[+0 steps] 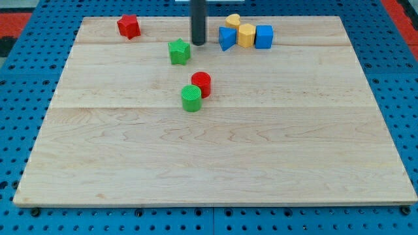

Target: Slide the green star closer to the green circle

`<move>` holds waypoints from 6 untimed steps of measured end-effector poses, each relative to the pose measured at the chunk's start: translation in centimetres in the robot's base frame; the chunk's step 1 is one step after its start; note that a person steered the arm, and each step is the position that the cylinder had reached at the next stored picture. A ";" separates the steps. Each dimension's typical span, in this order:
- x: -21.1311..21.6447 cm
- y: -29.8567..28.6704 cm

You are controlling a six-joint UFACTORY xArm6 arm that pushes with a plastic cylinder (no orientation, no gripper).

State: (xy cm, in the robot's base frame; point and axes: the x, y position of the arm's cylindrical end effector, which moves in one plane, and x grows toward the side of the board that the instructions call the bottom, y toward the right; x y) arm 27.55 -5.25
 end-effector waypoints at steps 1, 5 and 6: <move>6.2 0.0; 6.6 -7.1; 7.1 -7.5</move>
